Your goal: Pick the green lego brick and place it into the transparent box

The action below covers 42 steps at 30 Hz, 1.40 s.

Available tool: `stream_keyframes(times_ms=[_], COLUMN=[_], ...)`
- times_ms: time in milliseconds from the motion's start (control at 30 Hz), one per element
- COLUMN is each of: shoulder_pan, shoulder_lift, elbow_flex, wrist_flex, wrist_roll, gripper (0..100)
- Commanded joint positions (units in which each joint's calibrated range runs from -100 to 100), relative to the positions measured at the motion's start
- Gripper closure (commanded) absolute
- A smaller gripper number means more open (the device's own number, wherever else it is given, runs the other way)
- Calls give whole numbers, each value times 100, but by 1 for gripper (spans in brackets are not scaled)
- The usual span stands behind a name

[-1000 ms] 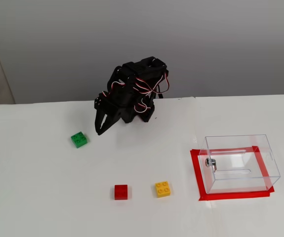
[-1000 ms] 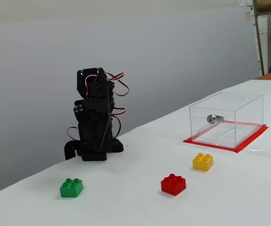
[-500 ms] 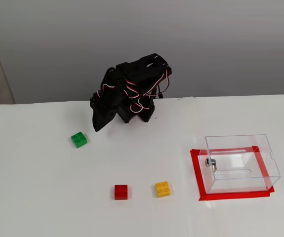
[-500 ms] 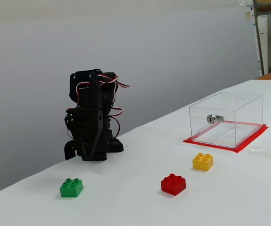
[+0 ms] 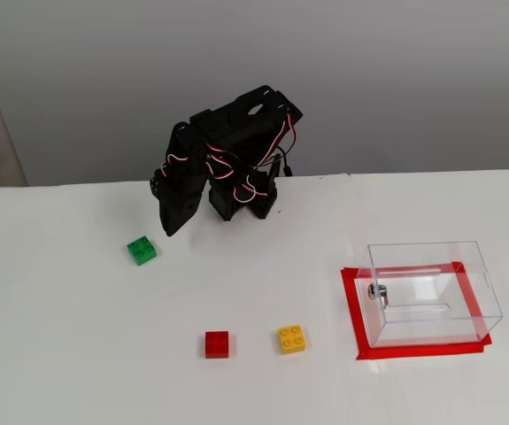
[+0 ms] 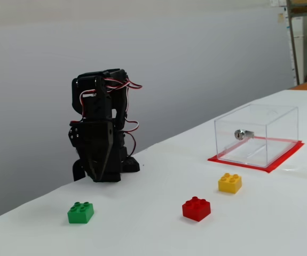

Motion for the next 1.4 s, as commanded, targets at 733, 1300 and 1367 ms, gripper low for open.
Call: stream_keyframes(times_ms=[733,1300,1367], shoulder_pan=[34,-3,4], shoulder_lift=[1747,2053,2214], elbow_flex=[-870,-907,-961], wrist_flex=[-606,-728,-737], wrist_roll=[424,413,413], gripper=[98,59,58])
